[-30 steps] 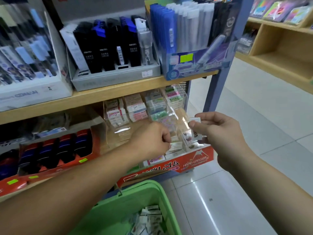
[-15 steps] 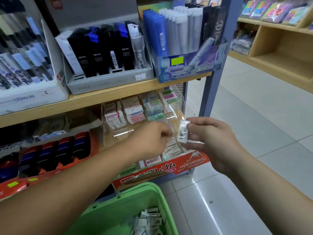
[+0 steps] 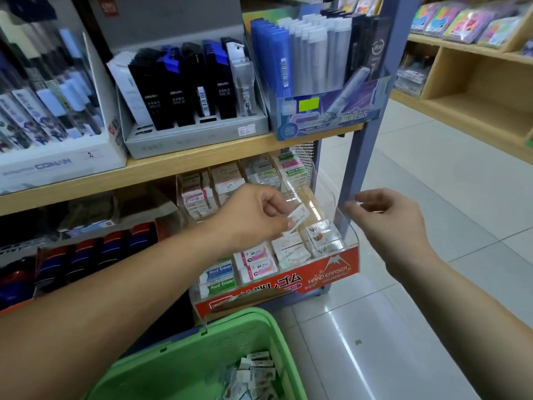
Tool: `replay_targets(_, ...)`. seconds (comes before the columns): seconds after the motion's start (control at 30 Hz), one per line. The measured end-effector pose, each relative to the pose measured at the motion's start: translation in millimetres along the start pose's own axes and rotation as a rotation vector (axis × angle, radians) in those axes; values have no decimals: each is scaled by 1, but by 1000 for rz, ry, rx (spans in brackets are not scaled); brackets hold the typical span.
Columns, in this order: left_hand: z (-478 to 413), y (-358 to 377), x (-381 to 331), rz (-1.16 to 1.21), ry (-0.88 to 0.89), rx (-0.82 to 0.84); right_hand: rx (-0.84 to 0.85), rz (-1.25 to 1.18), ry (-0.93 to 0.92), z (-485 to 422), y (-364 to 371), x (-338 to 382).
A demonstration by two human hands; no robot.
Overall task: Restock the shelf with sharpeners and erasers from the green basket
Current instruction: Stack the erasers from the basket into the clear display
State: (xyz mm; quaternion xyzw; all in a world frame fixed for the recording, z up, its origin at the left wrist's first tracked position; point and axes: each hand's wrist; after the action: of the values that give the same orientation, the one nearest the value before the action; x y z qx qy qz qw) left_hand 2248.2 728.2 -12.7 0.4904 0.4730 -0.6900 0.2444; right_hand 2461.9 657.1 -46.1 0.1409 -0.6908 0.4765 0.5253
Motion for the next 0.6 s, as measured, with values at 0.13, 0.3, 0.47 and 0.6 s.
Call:
replay_targets(0.13, -32, 32, -4, -158, 72, 31, 215, -90, 169, 6, -1, -17)
replay_targets(0.3, -57, 63, 3, -325, 86, 55, 283, -123, 267, -1, -6, -33)
replay_targets(0.47, -55, 67, 4, -559, 153, -24, 304, -169, 241, -2, -4, -35)
replay_targets(0.6, -46, 62, 3, -656, 218, 19, 309, -178, 235, -6, 0, -38)
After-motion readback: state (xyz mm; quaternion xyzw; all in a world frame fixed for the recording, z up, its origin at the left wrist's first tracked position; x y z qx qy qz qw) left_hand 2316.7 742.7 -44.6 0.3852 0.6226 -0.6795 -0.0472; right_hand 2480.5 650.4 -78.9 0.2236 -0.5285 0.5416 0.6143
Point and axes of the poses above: each hand's wrist, its own z-axis away from the middle knuckle, its own y-axis out of the palm, x = y × z, and after that the axes turned 11 degrees about z, right-handed
